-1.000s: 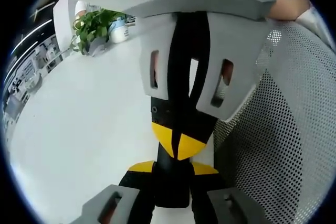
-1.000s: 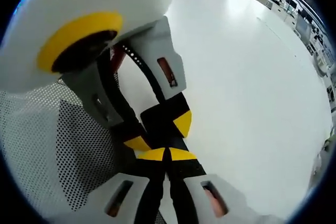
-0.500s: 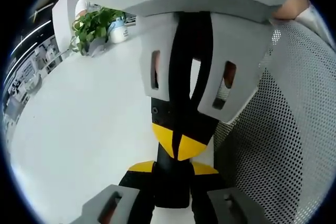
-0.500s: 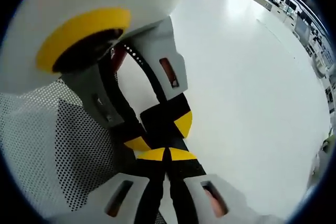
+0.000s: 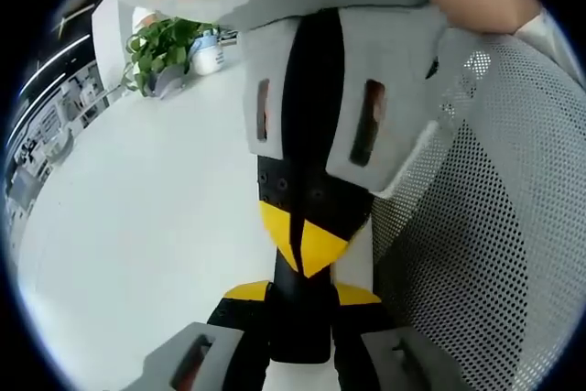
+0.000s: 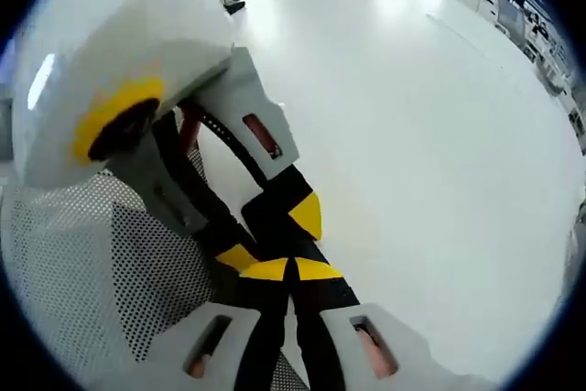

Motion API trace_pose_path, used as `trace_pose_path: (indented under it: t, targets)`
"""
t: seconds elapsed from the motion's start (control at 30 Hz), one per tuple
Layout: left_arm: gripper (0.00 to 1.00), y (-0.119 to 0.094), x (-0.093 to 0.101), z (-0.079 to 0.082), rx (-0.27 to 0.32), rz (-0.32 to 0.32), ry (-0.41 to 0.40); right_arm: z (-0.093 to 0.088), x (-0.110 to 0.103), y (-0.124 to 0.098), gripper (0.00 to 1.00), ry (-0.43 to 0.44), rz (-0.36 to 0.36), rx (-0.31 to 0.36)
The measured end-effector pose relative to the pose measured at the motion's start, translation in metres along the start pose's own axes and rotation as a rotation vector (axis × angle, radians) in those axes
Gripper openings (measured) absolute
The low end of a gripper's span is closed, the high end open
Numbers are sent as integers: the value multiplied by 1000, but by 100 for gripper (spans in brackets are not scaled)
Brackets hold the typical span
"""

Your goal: Press the specified remote control buttons in sequence, fully releasing each button before pressing the next.

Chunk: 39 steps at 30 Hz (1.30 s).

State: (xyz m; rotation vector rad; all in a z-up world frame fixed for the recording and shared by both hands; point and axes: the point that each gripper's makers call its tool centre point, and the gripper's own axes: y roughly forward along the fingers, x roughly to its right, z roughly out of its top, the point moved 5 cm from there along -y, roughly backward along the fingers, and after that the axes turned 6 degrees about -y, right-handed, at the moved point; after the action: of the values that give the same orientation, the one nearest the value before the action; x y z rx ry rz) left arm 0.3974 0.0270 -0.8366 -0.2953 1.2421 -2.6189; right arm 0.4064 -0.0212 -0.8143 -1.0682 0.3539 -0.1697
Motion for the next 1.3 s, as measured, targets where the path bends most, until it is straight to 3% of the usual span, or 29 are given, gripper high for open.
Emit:
trace_pose_path:
  t: [0.2,0.37,0.5,0.53,0.6,0.73,0.8,0.93,1.1,1.2,1.3]
  targets:
    - [25,0,0,0,-6,2,8,3,5,-23,0,115,49,93]
    - [25,1,0,1,-11,0,11,6,7,-55,0,199,36,233]
    - [25,1,0,1,-12,2,9,14,1,-96,0,217,23,427]
    - [25,1,0,1,-12,3,8,19,0,-110,0,223,12,505]
    - [25,1,0,1,-12,4,7,26,-3,-134,0,233,-19,659]
    - [25,1,1,1,-13,5,7,30,-4,-171,0,246,-104,864]
    - [25,1,0,1,-15,6,6,27,-2,-182,0,219,-170,886]
    - [25,1,0,1,-19,9,5,23,4,-207,0,127,-379,911]
    - [25,1,0,1,-18,9,3,19,0,-228,1,176,-452,1004]
    - [25,2,0,1,-18,9,2,8,2,-230,8,143,-583,976]
    - [25,2,0,1,-16,10,2,-4,4,-224,16,179,-603,985]
